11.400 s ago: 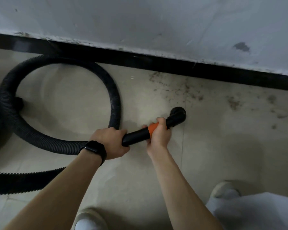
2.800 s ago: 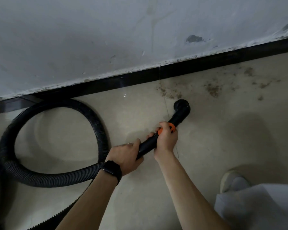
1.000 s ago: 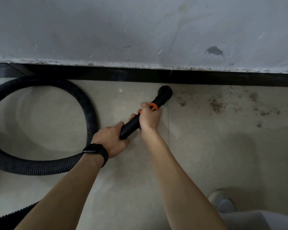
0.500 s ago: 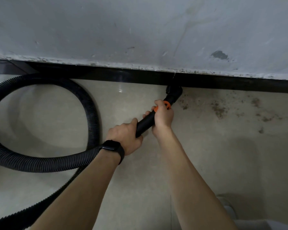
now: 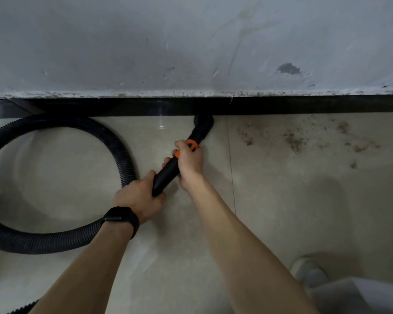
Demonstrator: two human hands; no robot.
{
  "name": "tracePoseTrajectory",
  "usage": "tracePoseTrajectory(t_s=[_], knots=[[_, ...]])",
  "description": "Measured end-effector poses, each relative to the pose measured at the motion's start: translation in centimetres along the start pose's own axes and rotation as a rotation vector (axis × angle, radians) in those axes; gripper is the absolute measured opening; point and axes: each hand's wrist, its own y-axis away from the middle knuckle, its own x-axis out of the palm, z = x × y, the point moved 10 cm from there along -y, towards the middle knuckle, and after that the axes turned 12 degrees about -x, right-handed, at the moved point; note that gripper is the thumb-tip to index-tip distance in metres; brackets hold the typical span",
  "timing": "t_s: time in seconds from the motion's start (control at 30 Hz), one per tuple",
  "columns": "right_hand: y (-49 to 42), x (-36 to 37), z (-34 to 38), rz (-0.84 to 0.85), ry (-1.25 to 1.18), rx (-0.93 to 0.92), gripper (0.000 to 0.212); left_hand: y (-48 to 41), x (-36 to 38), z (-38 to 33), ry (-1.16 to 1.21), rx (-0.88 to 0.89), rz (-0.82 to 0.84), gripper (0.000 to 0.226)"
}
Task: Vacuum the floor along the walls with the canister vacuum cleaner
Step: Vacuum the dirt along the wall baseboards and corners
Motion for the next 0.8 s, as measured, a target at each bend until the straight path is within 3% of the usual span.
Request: tracePoseTrajectory(t_s=[0.13, 0.33, 0.47, 0.8], knots=[[1.7, -1.2, -0.8, -0.076, 0.011, 0.012, 0.031, 1.0, 0.3, 0.9, 0.011, 0.042, 0.055, 0.026], [5.4, -7.0, -1.8, -0.245, -0.163, -0.032, 0.028, 4.0, 2.1, -1.3, -0.167, 0.236, 0.111, 0.032], [6.6, -10.4, -1.4, -0.313, -0.214, -0.065, 0.011, 6.0, 3.3, -3.8, -0.247, 0.338, 0.122, 0.031], [4.6, -12.6, 0.6, -0.264, -0.256, -0.063, 0.030, 6.1, 4.1, -7.8, -0.344, 0.358, 0.104, 0.029]])
